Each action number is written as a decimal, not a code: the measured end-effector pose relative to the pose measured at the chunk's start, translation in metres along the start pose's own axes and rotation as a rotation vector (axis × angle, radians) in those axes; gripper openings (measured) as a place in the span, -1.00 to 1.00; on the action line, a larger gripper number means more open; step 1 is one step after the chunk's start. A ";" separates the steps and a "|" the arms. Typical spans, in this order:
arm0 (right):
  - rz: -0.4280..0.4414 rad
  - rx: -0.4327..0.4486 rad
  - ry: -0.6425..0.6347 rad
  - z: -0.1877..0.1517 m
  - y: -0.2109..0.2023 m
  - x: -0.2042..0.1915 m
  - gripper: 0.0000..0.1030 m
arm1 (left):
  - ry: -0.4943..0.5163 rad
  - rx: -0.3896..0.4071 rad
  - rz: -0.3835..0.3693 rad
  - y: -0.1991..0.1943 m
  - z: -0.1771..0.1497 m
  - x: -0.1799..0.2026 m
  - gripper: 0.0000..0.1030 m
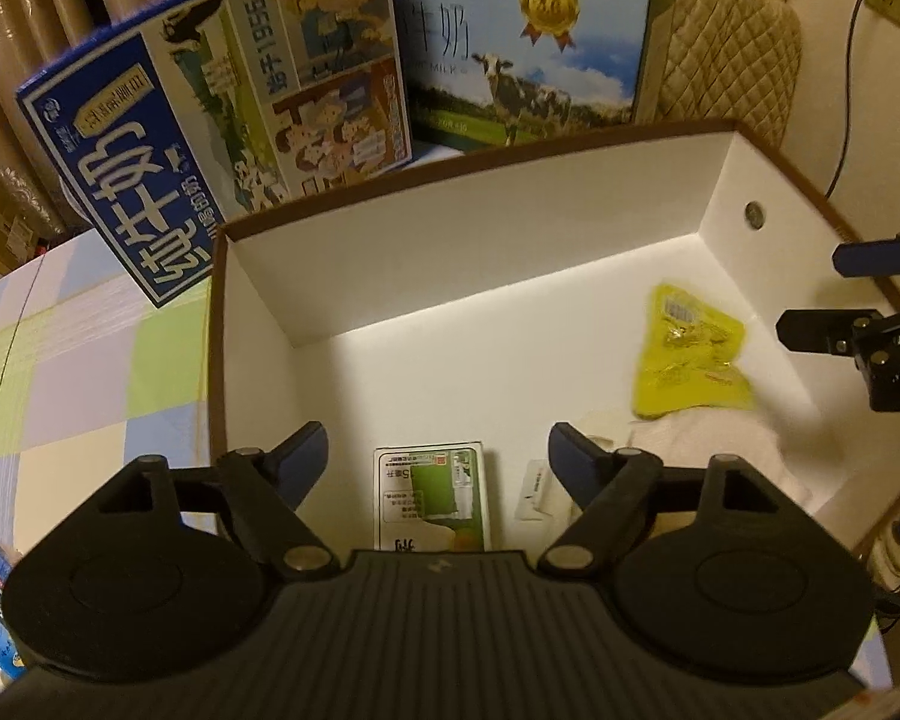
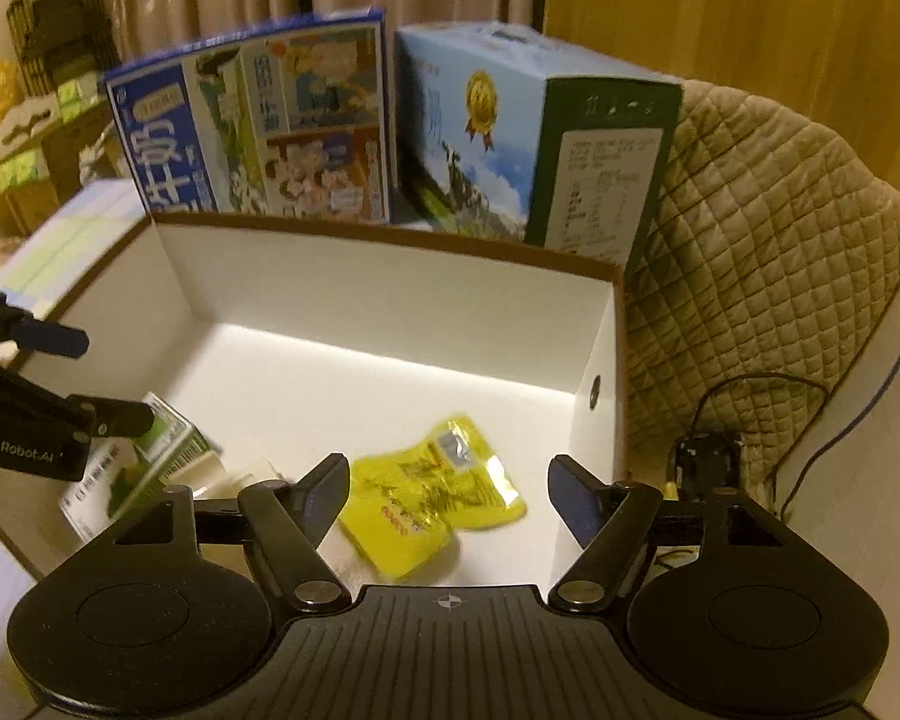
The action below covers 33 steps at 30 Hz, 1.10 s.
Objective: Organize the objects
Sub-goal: 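Carry green box and yellow packet into the open box and release both, then withdraw both open tools from the box back toward the table items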
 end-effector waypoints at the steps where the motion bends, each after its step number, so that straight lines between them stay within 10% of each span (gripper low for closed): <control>1: 0.003 0.008 0.010 0.001 -0.005 -0.001 0.38 | -0.007 0.006 -0.002 -0.004 0.000 -0.001 0.59; 33: 0.094 0.130 0.273 -0.054 -0.120 -0.085 0.39 | -0.124 0.075 -0.022 -0.147 -0.078 -0.052 0.90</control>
Point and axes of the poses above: each gripper's, at about its wrist camera, not at the fingertips, and y roughly the way its jaws point, x to its right, z to its top, the point moved 10 cm from there along y, roughly the way its jaws point, and after that the axes turned 7 degrees about z, right-handed, at the moved point
